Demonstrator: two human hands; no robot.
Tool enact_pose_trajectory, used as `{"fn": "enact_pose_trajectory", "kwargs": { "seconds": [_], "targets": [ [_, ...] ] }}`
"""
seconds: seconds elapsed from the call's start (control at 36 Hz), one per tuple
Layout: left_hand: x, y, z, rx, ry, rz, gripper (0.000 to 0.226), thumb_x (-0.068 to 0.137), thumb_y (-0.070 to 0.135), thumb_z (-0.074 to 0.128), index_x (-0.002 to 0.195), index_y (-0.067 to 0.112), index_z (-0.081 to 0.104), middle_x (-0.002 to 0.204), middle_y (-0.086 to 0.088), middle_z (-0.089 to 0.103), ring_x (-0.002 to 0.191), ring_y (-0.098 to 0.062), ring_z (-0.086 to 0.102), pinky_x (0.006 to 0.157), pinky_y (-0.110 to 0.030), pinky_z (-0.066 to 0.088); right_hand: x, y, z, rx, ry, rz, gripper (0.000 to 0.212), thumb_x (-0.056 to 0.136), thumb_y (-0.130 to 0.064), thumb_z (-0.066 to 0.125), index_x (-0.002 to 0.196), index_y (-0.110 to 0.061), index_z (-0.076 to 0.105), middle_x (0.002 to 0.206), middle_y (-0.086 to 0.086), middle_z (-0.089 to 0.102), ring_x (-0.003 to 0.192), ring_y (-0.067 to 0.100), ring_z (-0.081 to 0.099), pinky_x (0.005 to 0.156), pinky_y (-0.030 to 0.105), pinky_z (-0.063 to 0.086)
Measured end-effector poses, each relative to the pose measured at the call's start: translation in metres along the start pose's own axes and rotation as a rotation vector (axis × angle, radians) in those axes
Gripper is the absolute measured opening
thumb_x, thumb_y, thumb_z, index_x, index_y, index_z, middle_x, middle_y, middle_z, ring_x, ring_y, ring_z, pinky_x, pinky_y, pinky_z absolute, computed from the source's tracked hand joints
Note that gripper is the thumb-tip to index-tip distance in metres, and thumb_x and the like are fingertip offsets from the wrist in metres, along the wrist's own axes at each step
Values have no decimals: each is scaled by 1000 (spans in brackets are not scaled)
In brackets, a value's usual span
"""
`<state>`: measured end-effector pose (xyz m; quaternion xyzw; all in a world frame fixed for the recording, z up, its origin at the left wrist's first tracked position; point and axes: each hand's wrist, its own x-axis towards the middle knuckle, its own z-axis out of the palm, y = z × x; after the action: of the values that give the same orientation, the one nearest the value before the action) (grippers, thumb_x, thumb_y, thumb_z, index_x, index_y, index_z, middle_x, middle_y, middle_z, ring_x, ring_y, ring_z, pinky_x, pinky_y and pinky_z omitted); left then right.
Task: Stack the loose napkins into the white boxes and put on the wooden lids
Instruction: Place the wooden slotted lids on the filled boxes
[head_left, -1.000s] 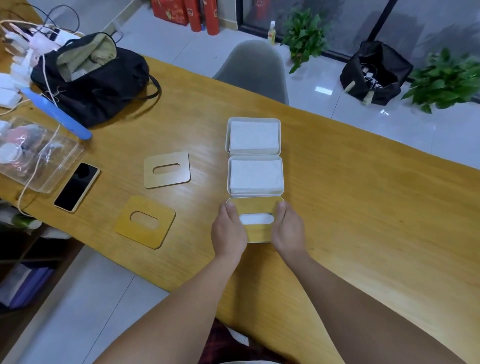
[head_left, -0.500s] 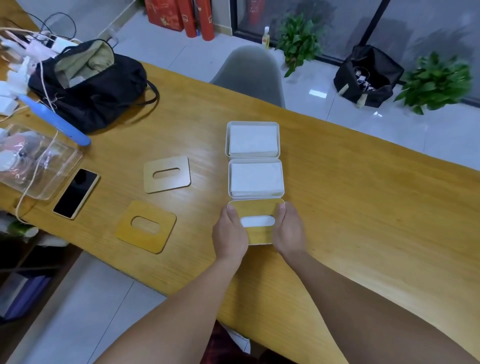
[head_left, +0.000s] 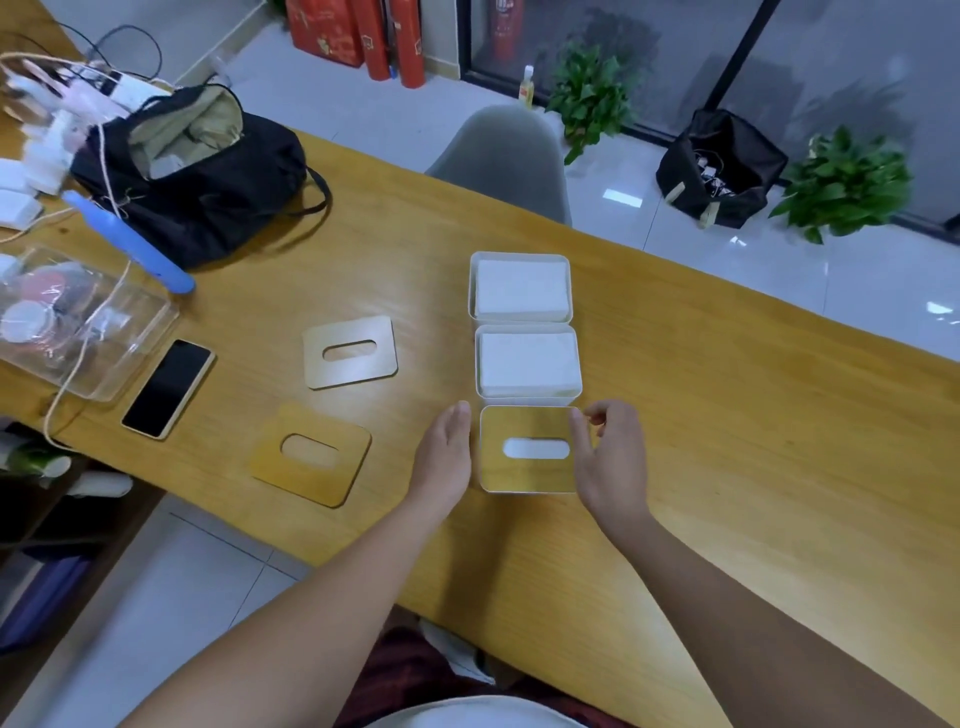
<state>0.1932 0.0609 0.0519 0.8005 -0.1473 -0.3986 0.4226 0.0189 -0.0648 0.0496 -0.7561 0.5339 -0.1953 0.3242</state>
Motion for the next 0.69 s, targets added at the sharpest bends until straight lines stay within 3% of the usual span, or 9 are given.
{"fn": "enact_pose_trajectory", "kwargs": {
  "seconds": [0.14,0.25,0.39,0.47,0.53,0.58,0.69],
  "targets": [
    [11,3,-55,24,23,12,51,114,57,39,150,27,58,145,13,61,131,-6,54,106,-28,37,-5,-66,23,8,-87,-250,18,110,-41,56,113,-24,61,108,-13,56,104,9,55,92,36,50],
    [30,3,-102,31,71,15,44,114,53,43,143,28,63,134,14,65,126,-10,59,100,-29,39,-1,-121,66,49,-199,-292,26,109,-41,59,124,-21,63,116,-10,57,102,9,58,92,33,52],
    [67,-11,-155,102,135,7,52,115,54,39,153,24,56,150,6,59,135,-14,55,103,-31,39,7,-173,120,9,-351,-228,44,107,-48,60,142,-22,60,131,-6,58,108,6,59,95,31,50],
    [87,-23,-183,125,175,6,56,113,54,44,157,20,53,158,-1,54,145,-21,51,115,-37,42,16,-196,149,-2,-424,-137,53,107,-46,61,149,-14,56,139,3,60,119,16,61,101,30,48],
    [98,-29,-198,128,184,-12,58,113,52,49,161,21,48,164,-1,45,151,-21,44,122,-40,39,24,-206,166,29,-475,-48,52,107,-43,63,146,-9,58,125,0,63,116,18,60,102,34,50],
    [110,-33,-210,124,177,-28,61,111,52,52,164,23,43,167,0,40,155,-21,41,125,-43,37,33,-212,182,31,-503,-14,43,105,-46,64,134,-14,66,110,-10,62,109,15,60,101,38,53],
    [131,-38,-225,161,143,-53,68,110,54,54,168,22,35,170,0,38,158,-25,36,125,-47,36,65,-161,251,-27,-502,45,51,88,-73,61,121,-34,67,116,-4,70,114,22,63,98,47,57]
  ]
}}
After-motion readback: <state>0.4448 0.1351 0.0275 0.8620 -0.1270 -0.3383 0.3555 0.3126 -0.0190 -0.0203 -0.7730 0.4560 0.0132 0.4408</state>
